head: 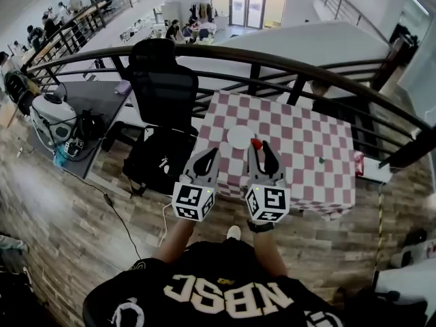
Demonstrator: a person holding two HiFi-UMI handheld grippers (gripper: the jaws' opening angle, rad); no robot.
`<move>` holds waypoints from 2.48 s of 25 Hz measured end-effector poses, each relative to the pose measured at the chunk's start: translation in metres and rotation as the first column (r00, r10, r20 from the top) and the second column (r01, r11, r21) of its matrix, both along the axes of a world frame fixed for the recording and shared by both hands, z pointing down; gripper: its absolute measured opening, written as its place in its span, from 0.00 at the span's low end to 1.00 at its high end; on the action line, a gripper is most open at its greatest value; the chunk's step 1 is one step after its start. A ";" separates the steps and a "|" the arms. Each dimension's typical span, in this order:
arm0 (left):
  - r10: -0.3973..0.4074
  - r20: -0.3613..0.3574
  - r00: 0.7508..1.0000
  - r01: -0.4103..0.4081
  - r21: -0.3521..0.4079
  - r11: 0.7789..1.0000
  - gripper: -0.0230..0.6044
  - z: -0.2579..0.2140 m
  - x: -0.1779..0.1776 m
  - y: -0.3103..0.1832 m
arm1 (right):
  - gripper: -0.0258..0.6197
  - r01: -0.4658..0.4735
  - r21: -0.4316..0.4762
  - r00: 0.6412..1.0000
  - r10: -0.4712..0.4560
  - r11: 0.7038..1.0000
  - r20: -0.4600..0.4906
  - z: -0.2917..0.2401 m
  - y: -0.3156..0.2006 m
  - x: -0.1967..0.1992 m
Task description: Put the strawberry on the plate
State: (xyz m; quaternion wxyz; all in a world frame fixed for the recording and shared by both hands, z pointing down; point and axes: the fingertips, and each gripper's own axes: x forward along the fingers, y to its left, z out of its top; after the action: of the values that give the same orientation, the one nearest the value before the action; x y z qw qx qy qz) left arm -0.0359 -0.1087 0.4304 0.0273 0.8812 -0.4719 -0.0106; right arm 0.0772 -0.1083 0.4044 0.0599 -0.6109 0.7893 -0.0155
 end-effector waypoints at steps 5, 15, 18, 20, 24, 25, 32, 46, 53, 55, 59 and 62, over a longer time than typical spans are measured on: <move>0.035 0.034 0.999 -0.033 -0.041 0.999 0.05 0.017 0.039 -0.022 | 0.26 -0.038 -0.072 0.997 0.043 0.997 0.060 0.027 -0.028 0.047; 0.019 0.068 0.998 -0.006 -0.182 0.983 0.05 0.080 0.035 -0.061 | 0.26 -0.036 -0.238 0.997 0.050 0.970 0.052 0.102 -0.073 0.079; 0.018 0.066 0.998 -0.003 -0.216 0.976 0.05 0.101 0.033 -0.086 | 0.26 -0.036 -0.277 0.998 0.050 0.960 0.042 0.118 -0.091 0.084; 0.028 0.070 0.997 -0.010 -0.241 0.971 0.05 0.111 0.034 -0.099 | 0.26 -0.030 -0.303 0.999 0.038 0.953 0.021 0.125 -0.101 0.086; 0.061 0.078 0.995 -0.037 -0.283 0.958 0.05 0.131 0.041 -0.125 | 0.26 -0.014 -0.348 0.998 -0.009 0.937 -0.066 0.140 -0.125 0.089; 0.074 0.084 0.994 -0.046 -0.293 0.955 0.05 0.138 0.041 -0.130 | 0.26 0.000 -0.361 0.994 -0.041 0.933 -0.106 0.147 -0.131 0.086; 0.181 0.114 0.977 -0.125 -0.386 0.914 0.05 0.152 0.041 -0.092 | 0.26 0.119 -0.533 0.860 -0.356 0.838 -0.367 0.181 -0.106 0.064; 0.322 0.143 0.936 -0.189 -0.565 0.803 0.05 0.259 0.053 -0.089 | 0.26 0.196 -0.771 0.786 -0.567 0.606 -0.246 0.333 -0.092 0.009; 0.348 0.128 0.929 -0.202 -0.611 0.766 0.05 0.279 0.060 -0.088 | 0.26 0.192 -0.805 0.797 -0.568 0.562 -0.206 0.364 -0.085 0.002; 0.351 0.124 0.928 -0.206 -0.615 0.761 0.05 0.280 0.063 -0.087 | 0.26 0.190 -0.809 0.810 -0.554 0.556 -0.191 0.366 -0.087 0.003; 0.341 0.111 0.934 -0.197 -0.634 0.748 0.05 0.281 0.066 -0.085 | 0.26 0.153 -0.828 0.838 -0.515 0.540 -0.181 0.367 -0.090 0.010; 0.314 0.092 0.945 -0.186 -0.640 0.746 0.05 0.271 0.066 -0.085 | 0.27 0.160 -0.816 0.864 -0.479 0.556 -0.158 0.351 -0.090 0.015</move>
State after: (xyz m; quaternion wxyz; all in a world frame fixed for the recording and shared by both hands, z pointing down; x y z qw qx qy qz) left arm 0.0300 -0.1938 0.7019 0.2720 0.8743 -0.3261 0.2352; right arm 0.0922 -0.1983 0.7558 -0.3613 -0.4097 0.7983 -0.2538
